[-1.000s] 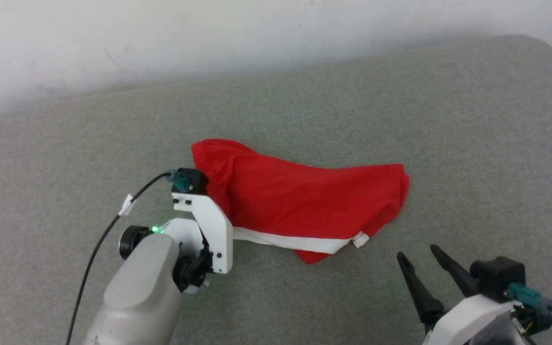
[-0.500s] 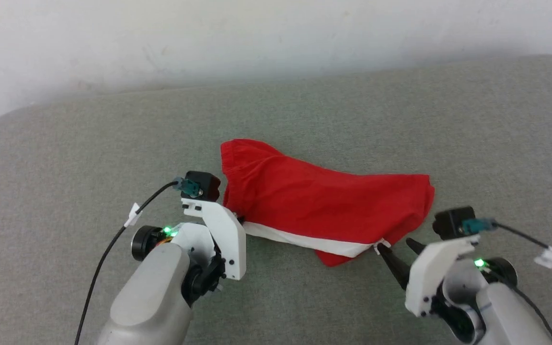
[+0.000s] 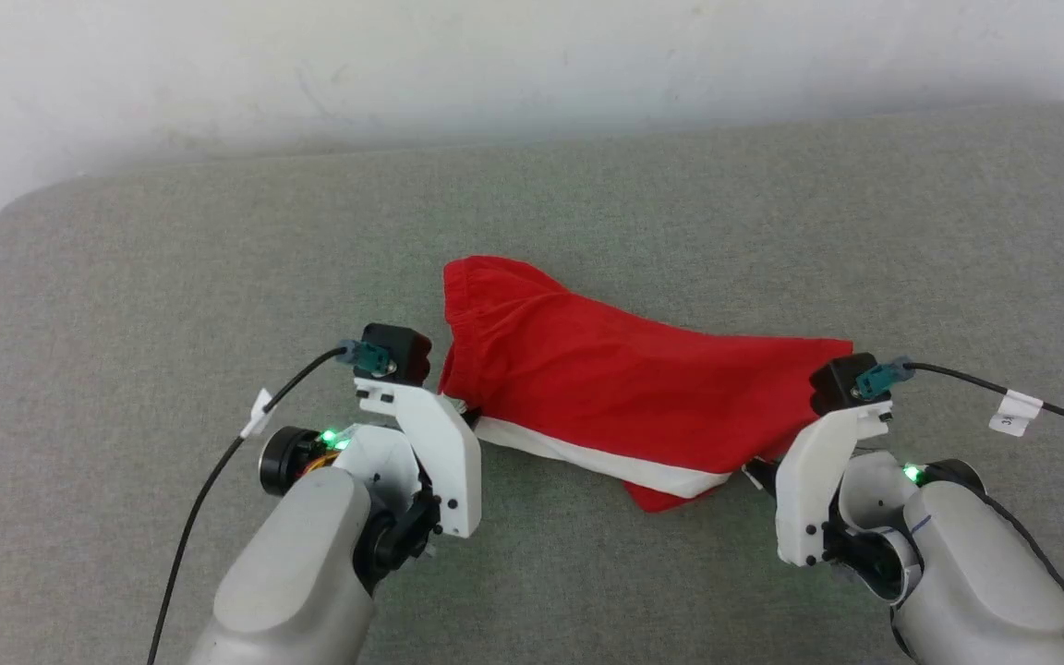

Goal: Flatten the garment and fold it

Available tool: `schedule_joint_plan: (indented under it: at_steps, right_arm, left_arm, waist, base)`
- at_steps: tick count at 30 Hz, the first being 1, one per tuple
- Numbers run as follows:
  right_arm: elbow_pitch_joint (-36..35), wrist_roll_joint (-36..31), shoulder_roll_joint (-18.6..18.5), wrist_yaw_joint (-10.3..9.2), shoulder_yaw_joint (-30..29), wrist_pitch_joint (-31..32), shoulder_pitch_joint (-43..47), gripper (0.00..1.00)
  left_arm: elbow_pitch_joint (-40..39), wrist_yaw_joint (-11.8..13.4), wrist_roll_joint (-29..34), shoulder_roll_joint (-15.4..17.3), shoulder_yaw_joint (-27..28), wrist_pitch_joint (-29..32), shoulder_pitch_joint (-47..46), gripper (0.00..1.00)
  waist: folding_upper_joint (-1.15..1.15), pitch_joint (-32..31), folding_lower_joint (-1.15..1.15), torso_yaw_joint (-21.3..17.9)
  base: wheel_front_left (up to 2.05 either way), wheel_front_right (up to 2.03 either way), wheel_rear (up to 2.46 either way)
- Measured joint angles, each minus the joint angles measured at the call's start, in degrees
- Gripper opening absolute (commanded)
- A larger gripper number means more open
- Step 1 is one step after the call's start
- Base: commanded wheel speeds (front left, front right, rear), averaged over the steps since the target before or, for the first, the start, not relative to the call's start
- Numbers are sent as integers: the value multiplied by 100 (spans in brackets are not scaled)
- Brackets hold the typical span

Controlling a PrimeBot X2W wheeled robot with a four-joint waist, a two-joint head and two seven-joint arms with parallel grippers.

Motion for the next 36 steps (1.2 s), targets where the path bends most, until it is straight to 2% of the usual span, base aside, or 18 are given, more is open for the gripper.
schedule_joint_plan:
  at_steps: [4, 9, 15, 19, 22, 27, 31, 36]
  right_arm:
    - [-133, 160, -172, 2, 208, -160, 58, 0]
    - [-779, 238, -635, 9, 249, -592, 386, 0]
    - [-1941, 153, -1115, 9, -171, -634, 433, 0]
    - [-2525, 2, -1189, 11, -526, -404, 203, 0]
    - [-2730, -23, -1218, 18, -755, -193, -300, 0]
    - [-2560, -3, -1191, 20, -942, -108, -1551, 0]
    - [-2031, 1, -1102, 24, -991, -712, -2738, 0]
    - [-1088, -238, -842, 27, -936, -1850, -3986, 0]
  left_arm:
    - [-75, 0, -24, 35, 22, -152, 66, 0]
    - [-356, 30, -87, 138, 141, -375, 115, 0]
    - [-900, 105, -98, 363, 335, -475, 70, 0]
    - [-1123, 144, -79, 458, 406, -453, -369, 0]
    - [-1051, 143, -56, 453, 441, -371, -976, 0]
    - [-399, 96, 107, 370, 489, -386, -2246, 0]
    - [256, 97, 289, 297, 543, -746, -3361, 0]
    - [1090, 268, 576, 171, 676, -1724, -4484, 0]
  waist:
    - [0, -109, 0, -2]
    - [0, -332, 0, -4]
    - [0, -619, 0, -40]
    - [0, -707, -1, -81]
    - [-1, -641, 0, -93]
    - [-1, -331, 0, -111]
    - [-1, 80, 2, -139]
    - [-1, 636, 3, -239]
  base:
    - [0, 0, 0]
    - [0, 0, 0]
    - [0, 0, 0]
    - [0, 0, 0]
    - [0, 0, 0]
    - [0, 0, 0]
    - [0, 0, 0]
    - [0, 0, 0]
